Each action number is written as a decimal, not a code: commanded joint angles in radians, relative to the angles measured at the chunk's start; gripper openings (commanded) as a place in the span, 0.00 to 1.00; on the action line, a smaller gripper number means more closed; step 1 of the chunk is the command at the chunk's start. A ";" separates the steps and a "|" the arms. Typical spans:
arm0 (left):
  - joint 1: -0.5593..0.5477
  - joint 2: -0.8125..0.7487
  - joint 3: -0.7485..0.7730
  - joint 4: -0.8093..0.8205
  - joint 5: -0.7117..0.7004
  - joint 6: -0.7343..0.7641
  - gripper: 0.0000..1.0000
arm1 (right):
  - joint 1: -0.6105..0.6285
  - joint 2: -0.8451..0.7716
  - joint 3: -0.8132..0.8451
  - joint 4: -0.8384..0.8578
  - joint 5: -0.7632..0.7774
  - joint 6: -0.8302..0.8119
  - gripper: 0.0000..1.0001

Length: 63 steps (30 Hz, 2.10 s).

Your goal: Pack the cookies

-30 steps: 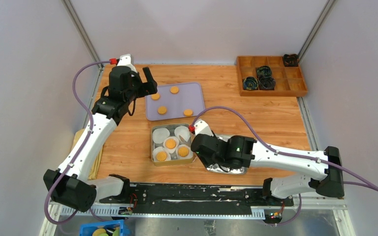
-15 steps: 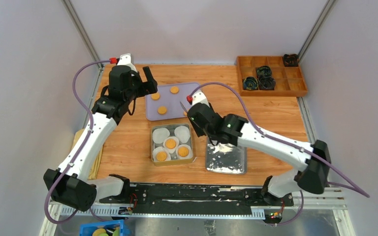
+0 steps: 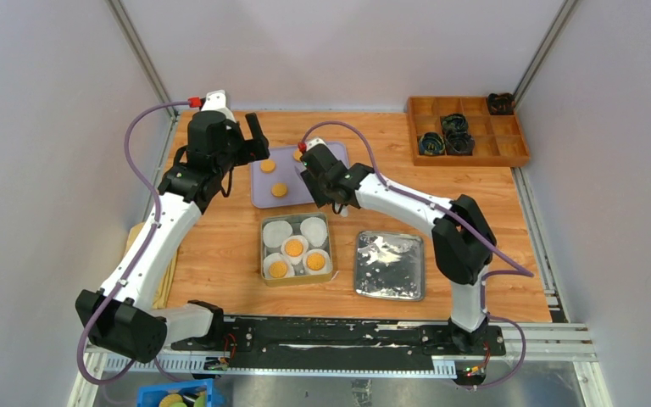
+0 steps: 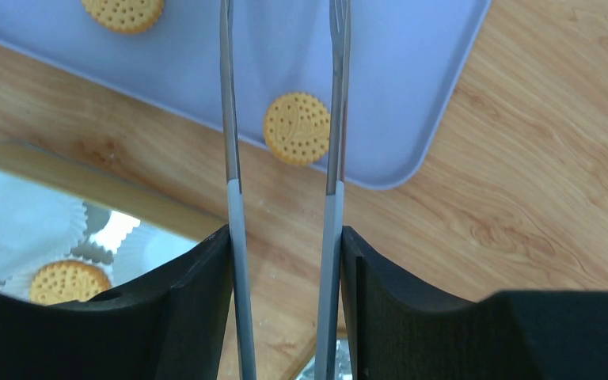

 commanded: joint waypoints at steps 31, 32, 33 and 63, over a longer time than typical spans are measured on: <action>0.005 0.006 0.013 0.016 -0.026 0.028 1.00 | -0.137 0.190 0.293 -0.038 -0.136 -0.041 0.26; 0.005 0.005 0.013 0.018 -0.026 0.025 1.00 | -0.134 0.146 0.253 -0.033 -0.138 -0.039 0.26; 0.004 0.005 0.014 0.019 -0.026 0.022 1.00 | -0.130 0.097 0.214 -0.032 -0.137 -0.038 0.26; 0.006 -0.006 0.011 -0.027 0.015 -0.028 1.00 | 0.283 -0.577 -0.466 -0.205 0.009 0.184 0.30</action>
